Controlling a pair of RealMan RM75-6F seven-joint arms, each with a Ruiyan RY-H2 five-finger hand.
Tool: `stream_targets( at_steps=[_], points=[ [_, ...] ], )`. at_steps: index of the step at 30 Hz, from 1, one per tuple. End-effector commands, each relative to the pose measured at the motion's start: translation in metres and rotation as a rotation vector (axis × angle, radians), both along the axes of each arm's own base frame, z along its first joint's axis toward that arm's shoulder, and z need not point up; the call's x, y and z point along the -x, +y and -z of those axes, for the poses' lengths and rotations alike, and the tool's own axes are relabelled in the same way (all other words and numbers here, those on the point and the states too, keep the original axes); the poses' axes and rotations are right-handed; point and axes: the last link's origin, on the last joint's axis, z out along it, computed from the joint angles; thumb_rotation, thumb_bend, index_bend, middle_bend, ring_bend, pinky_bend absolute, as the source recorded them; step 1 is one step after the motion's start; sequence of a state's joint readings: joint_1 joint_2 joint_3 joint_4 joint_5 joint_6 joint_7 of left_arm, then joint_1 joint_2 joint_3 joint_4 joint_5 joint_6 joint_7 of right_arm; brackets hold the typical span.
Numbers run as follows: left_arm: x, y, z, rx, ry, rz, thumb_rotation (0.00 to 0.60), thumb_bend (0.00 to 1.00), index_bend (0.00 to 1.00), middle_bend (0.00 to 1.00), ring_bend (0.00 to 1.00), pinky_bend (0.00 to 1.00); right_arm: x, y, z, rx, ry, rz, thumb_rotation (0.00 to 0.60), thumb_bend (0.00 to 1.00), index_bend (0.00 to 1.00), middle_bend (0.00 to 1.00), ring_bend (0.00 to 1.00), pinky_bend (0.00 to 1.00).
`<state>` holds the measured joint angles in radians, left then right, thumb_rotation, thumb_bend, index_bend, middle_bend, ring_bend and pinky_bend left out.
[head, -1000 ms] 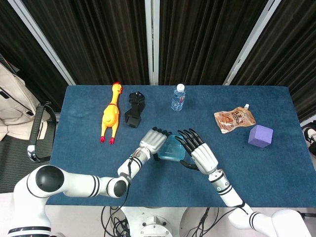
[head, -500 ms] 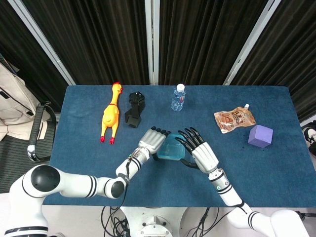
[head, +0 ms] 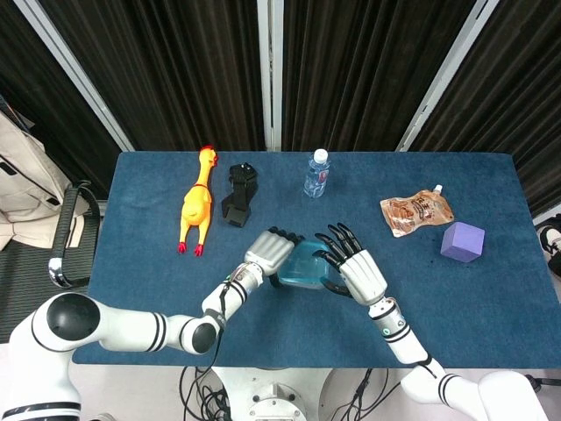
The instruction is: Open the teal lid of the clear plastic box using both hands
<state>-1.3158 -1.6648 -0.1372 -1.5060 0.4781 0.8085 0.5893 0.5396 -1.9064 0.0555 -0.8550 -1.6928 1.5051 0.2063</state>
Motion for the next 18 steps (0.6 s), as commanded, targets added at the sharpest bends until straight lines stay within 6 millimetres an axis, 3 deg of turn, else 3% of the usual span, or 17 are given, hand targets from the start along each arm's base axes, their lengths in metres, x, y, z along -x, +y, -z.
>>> stream_targets(
  at_steps=[1,15,18],
  points=[
    [0.0003,0.0003,-0.0003,0.0,-0.001,-0.001,0.6,0.0,0.15,0.22,0.15,0.14,-0.0008,-0.0011,0.0005,-0.002,-0.003,0.004,0.6,0.64,0.45,0.18,0.0,0.0],
    [0.0011,0.001,-0.0017,-0.001,-0.01,-0.004,0.6,0.0,0.11,0.2,0.14,0.14,-0.0029,-0.0029,0.0004,-0.033,0.0,0.03,0.6,0.63,0.6,0.24,0.0,0.0],
    [0.0014,0.0005,-0.0035,-0.001,-0.017,-0.005,0.6,0.0,0.09,0.15,0.06,0.1,-0.0025,-0.0024,0.0,-0.031,0.003,0.031,0.6,0.63,0.63,0.25,0.0,0.0]
  ],
)
